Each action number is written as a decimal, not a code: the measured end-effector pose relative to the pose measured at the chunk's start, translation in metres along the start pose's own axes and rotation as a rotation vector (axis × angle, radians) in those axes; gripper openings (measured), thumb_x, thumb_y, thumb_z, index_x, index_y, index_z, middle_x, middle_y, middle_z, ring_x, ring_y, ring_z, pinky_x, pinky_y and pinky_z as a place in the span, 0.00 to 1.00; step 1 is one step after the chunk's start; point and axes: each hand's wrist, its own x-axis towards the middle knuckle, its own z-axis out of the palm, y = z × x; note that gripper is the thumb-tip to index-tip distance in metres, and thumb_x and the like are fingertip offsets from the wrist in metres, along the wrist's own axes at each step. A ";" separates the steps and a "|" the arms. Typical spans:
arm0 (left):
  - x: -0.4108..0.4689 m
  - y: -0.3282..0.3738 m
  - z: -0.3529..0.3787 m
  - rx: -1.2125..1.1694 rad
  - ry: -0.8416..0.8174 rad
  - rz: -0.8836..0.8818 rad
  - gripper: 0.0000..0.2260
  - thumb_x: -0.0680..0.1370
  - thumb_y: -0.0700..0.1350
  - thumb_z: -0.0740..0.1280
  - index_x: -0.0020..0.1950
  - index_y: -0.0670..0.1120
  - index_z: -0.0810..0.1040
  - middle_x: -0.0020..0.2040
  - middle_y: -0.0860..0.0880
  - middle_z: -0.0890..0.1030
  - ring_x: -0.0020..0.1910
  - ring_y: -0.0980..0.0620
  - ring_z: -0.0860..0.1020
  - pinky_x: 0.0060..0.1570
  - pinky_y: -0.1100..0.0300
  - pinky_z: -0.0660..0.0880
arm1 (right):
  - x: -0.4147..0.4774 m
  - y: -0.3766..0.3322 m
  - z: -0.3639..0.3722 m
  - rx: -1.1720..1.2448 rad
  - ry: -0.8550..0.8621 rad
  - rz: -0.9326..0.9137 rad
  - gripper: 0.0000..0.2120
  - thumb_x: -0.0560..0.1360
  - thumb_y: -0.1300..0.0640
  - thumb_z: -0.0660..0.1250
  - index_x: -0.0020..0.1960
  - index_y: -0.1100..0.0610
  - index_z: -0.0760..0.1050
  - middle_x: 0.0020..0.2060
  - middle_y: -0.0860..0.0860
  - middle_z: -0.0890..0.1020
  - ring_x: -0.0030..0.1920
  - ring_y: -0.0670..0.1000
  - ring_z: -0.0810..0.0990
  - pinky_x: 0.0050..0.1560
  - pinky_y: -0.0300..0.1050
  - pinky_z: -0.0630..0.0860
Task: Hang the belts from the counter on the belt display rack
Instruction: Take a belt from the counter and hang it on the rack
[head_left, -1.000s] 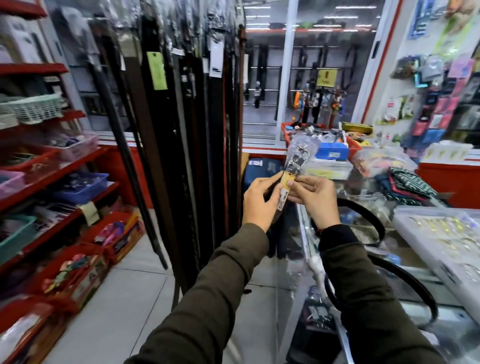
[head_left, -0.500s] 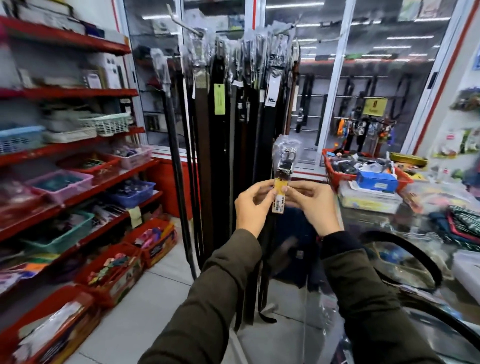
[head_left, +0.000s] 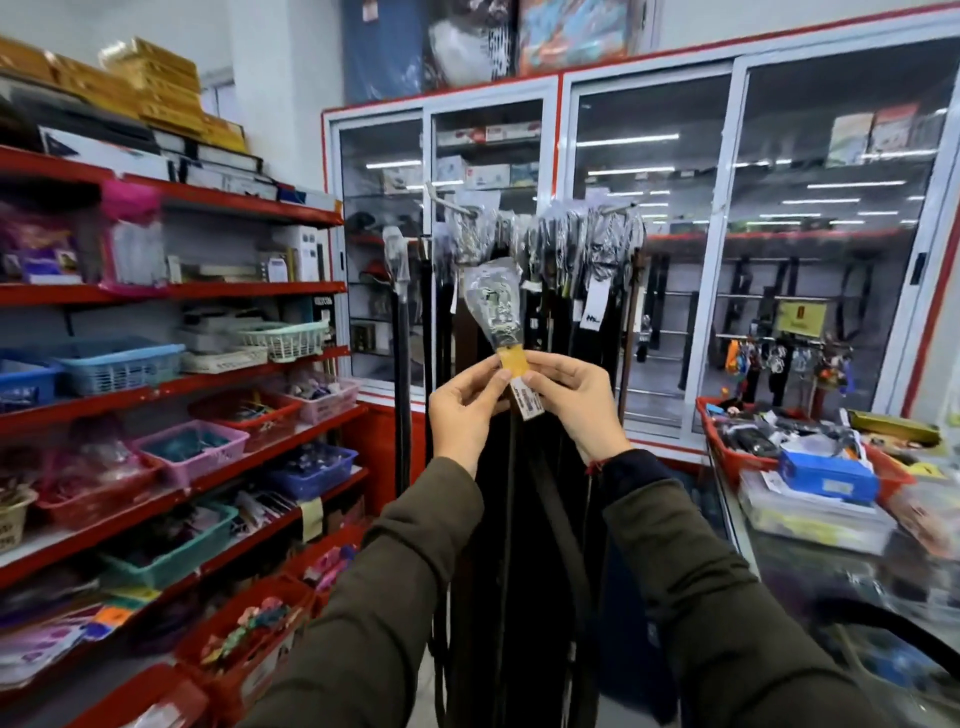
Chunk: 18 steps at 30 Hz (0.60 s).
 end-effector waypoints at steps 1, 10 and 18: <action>0.007 0.010 -0.002 -0.013 0.017 0.018 0.12 0.78 0.36 0.70 0.61 0.41 0.82 0.52 0.43 0.85 0.46 0.58 0.85 0.50 0.59 0.83 | 0.009 -0.007 0.008 0.019 -0.001 -0.013 0.14 0.74 0.66 0.72 0.59 0.63 0.81 0.52 0.60 0.86 0.56 0.59 0.85 0.59 0.55 0.81; 0.072 0.083 -0.027 -0.023 0.141 0.149 0.11 0.75 0.38 0.75 0.56 0.38 0.84 0.49 0.42 0.87 0.50 0.49 0.86 0.54 0.56 0.82 | 0.060 -0.069 0.069 0.225 -0.051 -0.016 0.16 0.75 0.70 0.69 0.63 0.68 0.77 0.42 0.55 0.84 0.35 0.41 0.85 0.40 0.36 0.83; 0.092 0.106 -0.032 -0.104 0.135 0.082 0.12 0.76 0.37 0.73 0.59 0.36 0.82 0.50 0.40 0.85 0.41 0.53 0.85 0.41 0.66 0.82 | 0.083 -0.086 0.089 0.248 0.008 0.001 0.11 0.73 0.70 0.71 0.55 0.68 0.81 0.36 0.55 0.84 0.31 0.45 0.84 0.36 0.38 0.82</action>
